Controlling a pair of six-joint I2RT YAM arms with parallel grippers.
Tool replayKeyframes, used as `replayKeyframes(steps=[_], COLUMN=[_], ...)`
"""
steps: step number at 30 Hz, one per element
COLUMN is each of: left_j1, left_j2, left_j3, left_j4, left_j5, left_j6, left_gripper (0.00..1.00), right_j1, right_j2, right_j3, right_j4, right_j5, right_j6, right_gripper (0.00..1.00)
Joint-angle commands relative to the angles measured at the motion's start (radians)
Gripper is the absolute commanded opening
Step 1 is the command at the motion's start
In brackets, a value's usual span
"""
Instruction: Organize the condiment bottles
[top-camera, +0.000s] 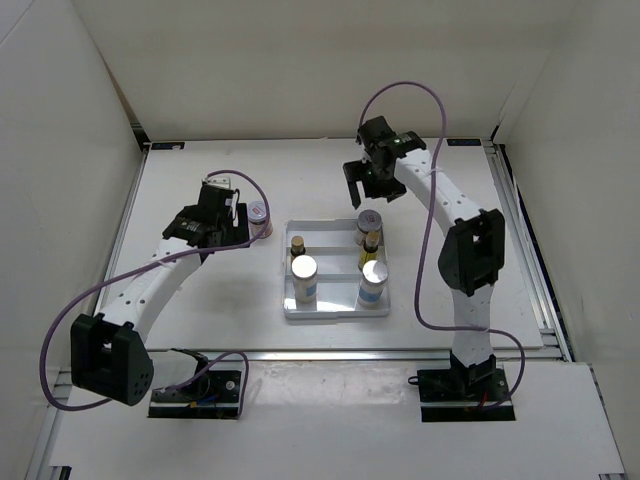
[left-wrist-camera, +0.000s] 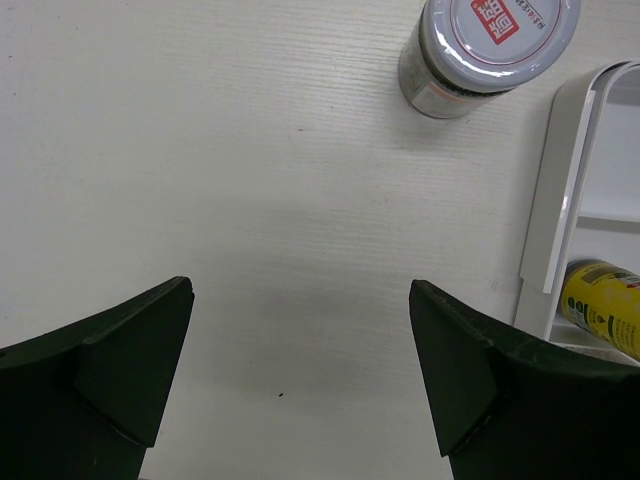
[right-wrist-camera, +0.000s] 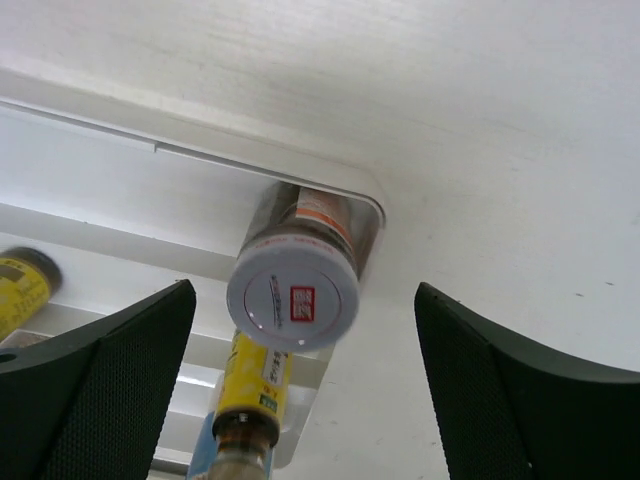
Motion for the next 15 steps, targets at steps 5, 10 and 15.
replayKeyframes(steps=[5, 10, 15], left_j1=[0.004, 0.013, 0.022], left_j2=[-0.011, 0.008, 0.135], left_j3=[0.02, 0.096, 0.257], left_j4=[0.015, 0.015, 0.026], left_j5=[0.001, 0.047, 0.182], left_j6=[-0.013, -0.036, -0.047], left_gripper=[1.0, 1.0, 1.0], right_j1=[0.023, 0.023, 0.023], right_j2=[-0.266, -0.376, -0.465], right_j3=[-0.089, -0.207, -0.341], right_j4=[0.103, 0.139, 0.191], right_j5=[0.192, 0.313, 0.314], right_j6=[0.07, 0.119, 0.119], right_gripper=[0.99, 0.99, 0.99])
